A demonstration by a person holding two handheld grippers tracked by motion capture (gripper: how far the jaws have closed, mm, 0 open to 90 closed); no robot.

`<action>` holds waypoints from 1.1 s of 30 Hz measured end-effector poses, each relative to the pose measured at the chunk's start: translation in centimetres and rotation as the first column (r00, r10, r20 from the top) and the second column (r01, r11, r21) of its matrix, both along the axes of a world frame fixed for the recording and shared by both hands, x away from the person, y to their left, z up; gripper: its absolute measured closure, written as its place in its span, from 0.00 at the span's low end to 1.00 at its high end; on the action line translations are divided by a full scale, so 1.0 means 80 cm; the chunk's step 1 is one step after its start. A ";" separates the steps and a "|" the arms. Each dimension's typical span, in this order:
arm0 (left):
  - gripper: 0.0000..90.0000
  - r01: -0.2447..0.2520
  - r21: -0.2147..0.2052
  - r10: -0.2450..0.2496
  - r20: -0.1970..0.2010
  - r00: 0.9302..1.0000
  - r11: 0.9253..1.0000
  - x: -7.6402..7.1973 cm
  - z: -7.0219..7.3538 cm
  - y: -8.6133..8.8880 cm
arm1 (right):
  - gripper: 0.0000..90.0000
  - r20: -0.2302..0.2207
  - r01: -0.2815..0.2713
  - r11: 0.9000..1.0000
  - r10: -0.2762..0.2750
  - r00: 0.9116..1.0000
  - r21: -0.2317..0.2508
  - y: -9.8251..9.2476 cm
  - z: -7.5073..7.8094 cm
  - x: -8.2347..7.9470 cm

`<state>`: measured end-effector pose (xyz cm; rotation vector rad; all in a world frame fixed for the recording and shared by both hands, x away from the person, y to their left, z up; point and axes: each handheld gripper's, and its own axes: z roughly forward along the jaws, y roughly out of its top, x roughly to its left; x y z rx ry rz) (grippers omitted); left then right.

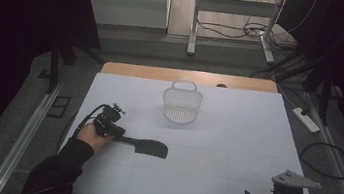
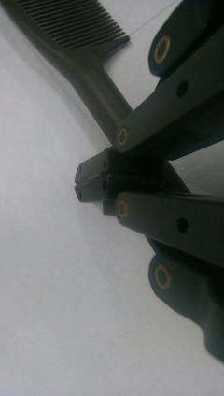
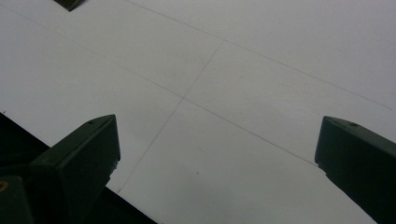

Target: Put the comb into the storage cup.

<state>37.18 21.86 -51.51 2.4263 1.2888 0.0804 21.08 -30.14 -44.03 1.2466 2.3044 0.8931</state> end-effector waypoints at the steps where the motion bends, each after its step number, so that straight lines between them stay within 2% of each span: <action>1: 0.99 0.000 0.001 0.000 -0.009 1.000 1.000 -0.006 0.000 0.002 | 0.01 0.000 -0.001 1.000 0.001 1.000 -0.001 0.000 0.000 0.000; 6: 0.99 0.012 0.014 -0.012 -0.027 1.000 1.000 -0.021 0.002 0.004 | 0.01 -0.002 -0.004 1.000 0.004 1.000 -0.004 0.001 0.000 0.000; 7: 0.99 0.014 0.018 -0.014 -0.034 0.999 1.000 -0.029 0.002 0.004 | 0.01 -0.002 -0.004 1.000 0.004 1.000 -0.004 0.001 0.000 0.000; 16: 0.99 0.007 0.025 -0.005 -0.058 0.998 1.000 -0.051 0.003 0.007 | 0.01 -0.001 -0.008 1.000 0.008 1.000 -0.010 0.002 0.000 0.001; 22: 0.99 0.011 0.050 -0.007 -0.076 0.997 0.999 -0.070 0.005 0.000 | 0.01 -0.001 -0.013 1.000 0.013 1.000 -0.011 0.003 0.000 0.001; 26: 0.99 0.009 0.062 -0.003 -0.088 0.996 0.998 -0.078 0.006 -0.006 | 0.01 -0.001 -0.015 1.000 0.015 1.000 -0.013 0.004 0.000 0.002; 33: 0.99 0.000 0.056 0.005 -0.104 0.995 0.998 -0.086 0.007 -0.013 | 0.01 -0.001 -0.017 1.000 0.017 1.000 -0.013 0.004 0.000 0.002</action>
